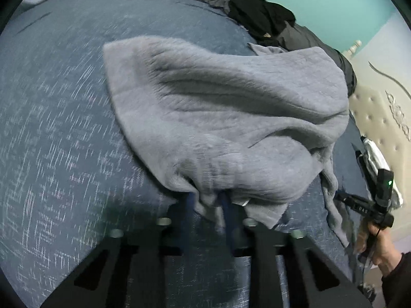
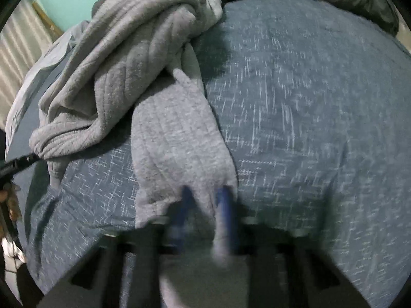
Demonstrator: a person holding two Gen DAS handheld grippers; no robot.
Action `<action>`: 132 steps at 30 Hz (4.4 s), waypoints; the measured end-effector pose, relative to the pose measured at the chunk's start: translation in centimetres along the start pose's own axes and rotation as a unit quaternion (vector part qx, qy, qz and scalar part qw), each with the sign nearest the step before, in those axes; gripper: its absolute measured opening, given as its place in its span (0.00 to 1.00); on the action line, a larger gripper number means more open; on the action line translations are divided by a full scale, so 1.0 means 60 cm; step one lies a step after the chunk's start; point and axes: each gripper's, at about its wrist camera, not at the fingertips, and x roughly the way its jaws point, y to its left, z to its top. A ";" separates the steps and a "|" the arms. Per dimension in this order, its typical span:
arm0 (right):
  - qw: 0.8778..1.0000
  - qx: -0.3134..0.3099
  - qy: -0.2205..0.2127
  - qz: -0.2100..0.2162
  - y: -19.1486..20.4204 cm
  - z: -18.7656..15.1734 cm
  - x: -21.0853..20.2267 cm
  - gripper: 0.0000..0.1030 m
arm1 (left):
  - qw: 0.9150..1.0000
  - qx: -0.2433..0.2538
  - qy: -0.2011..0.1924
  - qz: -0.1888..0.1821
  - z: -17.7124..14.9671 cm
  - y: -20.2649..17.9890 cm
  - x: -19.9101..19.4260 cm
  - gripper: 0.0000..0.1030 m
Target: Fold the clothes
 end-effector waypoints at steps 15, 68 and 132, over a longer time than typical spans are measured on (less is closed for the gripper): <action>0.987 -0.010 -0.136 -0.087 -0.096 0.091 -0.269 0.05 | 0.996 0.016 -0.080 0.020 0.089 0.005 -0.164 0.02; 0.964 0.018 -0.115 -0.237 -0.262 0.105 -0.282 0.05 | 0.990 -0.024 -0.091 0.104 0.117 0.093 -0.198 0.09; 0.972 0.129 -0.130 0.147 0.027 0.220 0.022 0.02 | 0.993 -0.037 -0.115 0.012 0.059 0.021 -0.039 0.27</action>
